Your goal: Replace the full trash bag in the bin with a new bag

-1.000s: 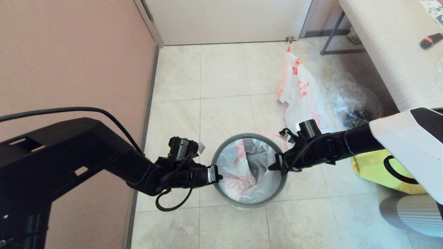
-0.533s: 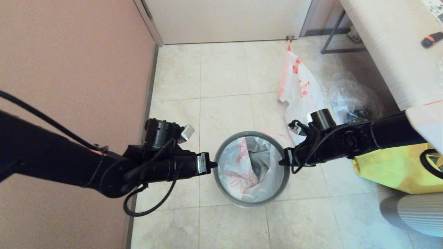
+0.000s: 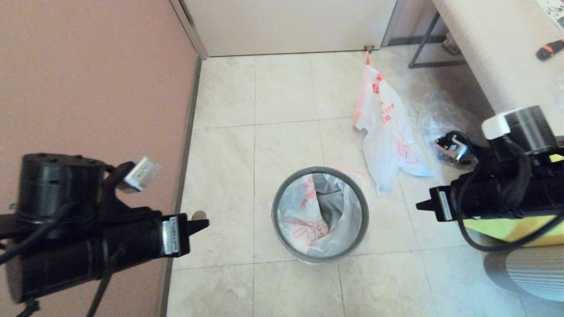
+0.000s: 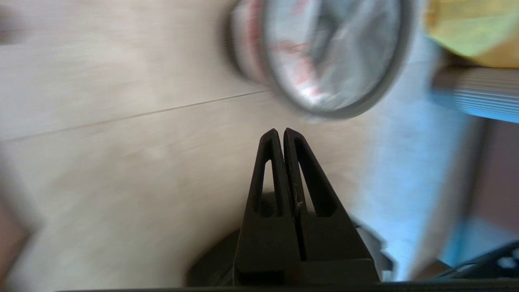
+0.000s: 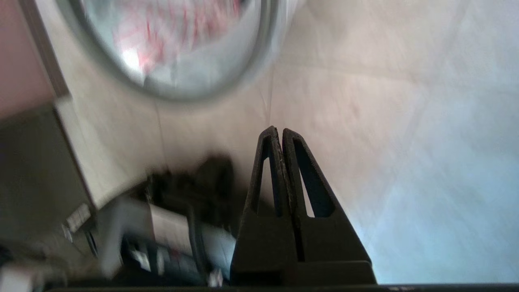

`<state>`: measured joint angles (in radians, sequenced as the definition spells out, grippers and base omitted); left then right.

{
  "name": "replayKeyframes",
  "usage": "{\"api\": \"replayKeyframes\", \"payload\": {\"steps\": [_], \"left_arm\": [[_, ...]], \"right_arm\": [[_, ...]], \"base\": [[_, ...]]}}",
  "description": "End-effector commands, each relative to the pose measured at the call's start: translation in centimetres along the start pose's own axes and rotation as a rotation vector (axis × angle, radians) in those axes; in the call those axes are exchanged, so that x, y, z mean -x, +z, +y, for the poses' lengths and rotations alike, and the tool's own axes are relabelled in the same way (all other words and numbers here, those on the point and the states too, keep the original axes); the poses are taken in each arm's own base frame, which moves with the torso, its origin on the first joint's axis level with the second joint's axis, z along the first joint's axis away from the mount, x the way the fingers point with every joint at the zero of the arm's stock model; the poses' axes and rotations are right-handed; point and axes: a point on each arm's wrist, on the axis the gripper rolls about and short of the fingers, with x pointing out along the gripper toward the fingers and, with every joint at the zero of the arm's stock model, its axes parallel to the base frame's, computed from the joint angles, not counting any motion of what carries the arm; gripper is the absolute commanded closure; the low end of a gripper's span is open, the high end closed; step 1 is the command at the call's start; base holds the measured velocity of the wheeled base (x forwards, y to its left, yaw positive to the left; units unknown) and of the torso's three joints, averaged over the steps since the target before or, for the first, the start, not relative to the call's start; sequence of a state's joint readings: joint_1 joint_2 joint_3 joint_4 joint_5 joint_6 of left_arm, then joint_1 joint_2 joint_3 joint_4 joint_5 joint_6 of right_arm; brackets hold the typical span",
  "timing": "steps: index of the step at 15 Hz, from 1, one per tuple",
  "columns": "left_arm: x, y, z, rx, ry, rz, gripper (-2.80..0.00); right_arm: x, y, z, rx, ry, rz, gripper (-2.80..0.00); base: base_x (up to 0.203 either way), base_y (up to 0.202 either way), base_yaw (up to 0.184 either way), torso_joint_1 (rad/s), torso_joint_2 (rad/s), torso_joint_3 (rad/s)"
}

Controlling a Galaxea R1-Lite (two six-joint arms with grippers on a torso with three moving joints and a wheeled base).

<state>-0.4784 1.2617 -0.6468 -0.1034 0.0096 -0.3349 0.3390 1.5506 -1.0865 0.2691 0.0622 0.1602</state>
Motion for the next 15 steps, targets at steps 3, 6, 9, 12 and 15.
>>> {"api": "replayKeyframes", "payload": {"steps": [3, 6, 9, 12, 15], "left_arm": [[8.6, -2.2, 1.1, -0.012, 0.165, -0.149, 0.0], [11.6, -4.8, 2.8, 0.005, 0.358, -0.212, 0.0], [15.3, -7.7, 3.9, 0.019, 0.441, -0.345, 0.0], [18.3, -11.2, 4.1, 0.073, 0.543, -0.475, 0.0], [19.2, -11.9, 3.9, 0.221, 0.603, -0.474, 0.0]], "right_arm": [[7.2, -4.9, -0.1, 0.016, -0.029, -0.094, 0.0], [10.8, -8.3, -1.2, -0.018, -0.08, -0.186, 0.0], [14.4, -11.0, -2.0, -0.144, -0.126, -0.324, 0.0], [17.8, -14.0, -2.0, -0.263, -0.163, -0.444, 0.0], [20.9, -17.9, -1.4, -0.29, -0.187, -0.543, 0.0]], "base": [[0.0, 0.0, 0.0, 0.0, 0.0, 0.0], [0.0, 0.0, 0.0, 0.0, 0.0, 0.0], [0.0, 0.0, 0.0, 0.0, 0.0, 0.0], [0.0, 0.0, 0.0, 0.0, 0.0, 0.0], [0.0, 0.0, 0.0, 0.0, 0.0, 0.0]]}}
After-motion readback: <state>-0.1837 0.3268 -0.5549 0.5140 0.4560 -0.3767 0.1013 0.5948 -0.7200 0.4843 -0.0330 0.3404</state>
